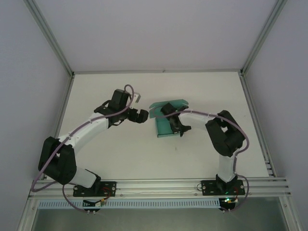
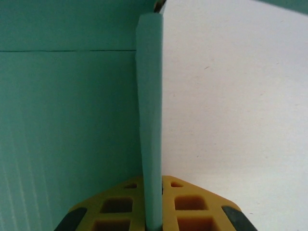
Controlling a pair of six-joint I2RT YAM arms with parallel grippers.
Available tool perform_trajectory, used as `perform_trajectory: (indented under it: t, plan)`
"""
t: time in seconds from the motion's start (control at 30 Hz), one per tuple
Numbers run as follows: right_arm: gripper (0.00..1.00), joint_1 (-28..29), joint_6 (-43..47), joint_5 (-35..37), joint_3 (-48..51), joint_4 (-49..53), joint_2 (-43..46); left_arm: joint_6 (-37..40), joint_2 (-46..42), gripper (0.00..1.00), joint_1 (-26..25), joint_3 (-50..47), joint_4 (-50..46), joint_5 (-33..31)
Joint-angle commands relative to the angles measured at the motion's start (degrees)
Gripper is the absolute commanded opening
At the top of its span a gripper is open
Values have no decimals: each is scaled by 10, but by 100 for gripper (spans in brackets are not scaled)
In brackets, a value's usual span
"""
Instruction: Assemble paper box
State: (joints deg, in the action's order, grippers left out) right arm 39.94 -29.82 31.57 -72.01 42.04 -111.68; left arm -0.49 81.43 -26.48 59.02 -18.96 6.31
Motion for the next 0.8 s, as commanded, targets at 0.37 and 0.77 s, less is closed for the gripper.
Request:
perform_trajectory:
  t: [0.37, 0.77]
  plan:
    - [0, 31, -128, 103, -125, 216, -196, -54, -70, 100, -2, -40, -2, -82]
    - [8, 36, -136, 47, -68, 104, -89, -58, -78, 100, -2, -43, 0, -64]
